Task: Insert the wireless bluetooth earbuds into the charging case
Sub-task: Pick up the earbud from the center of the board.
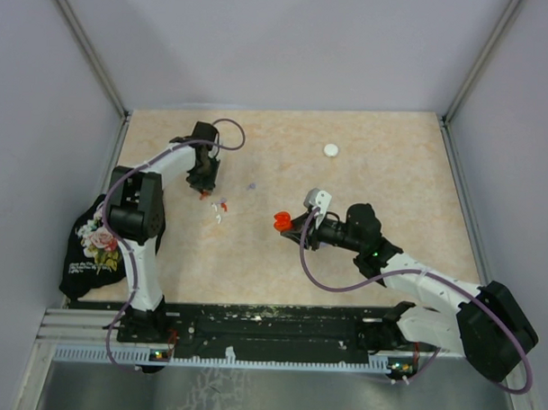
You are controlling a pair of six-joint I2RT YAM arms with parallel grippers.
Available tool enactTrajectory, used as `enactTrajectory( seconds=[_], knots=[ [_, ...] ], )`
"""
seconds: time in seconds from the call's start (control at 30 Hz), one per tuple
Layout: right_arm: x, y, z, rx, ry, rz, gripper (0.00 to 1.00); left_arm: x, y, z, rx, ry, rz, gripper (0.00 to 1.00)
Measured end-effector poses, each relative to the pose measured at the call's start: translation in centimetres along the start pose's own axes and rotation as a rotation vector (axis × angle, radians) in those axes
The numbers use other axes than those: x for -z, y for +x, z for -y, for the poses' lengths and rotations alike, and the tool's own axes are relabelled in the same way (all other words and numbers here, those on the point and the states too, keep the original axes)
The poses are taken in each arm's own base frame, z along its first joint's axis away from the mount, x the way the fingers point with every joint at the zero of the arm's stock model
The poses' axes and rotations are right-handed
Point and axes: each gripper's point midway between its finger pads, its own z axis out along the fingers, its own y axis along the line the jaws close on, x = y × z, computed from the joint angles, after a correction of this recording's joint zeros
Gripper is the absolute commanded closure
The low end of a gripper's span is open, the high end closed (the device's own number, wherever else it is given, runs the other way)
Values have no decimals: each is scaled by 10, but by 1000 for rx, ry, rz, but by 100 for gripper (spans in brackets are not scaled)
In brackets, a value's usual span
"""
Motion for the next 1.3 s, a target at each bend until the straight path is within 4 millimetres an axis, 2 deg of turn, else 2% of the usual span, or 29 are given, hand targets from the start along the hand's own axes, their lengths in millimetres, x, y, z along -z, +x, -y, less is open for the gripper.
enactTrajectory(
  seconds=[0.27,0.57,1.3],
  knots=[
    [2,-1,-1,2,1,-7,100,-1,-2,0,-5,-7,-1,74],
    [5,-3,-1,11,7,-7,100,0,-2,1,-9,-9,0,66],
    [7,-8,-2,11,9,4,100,1,0,0,-33,-7,-14,65]
  ],
)
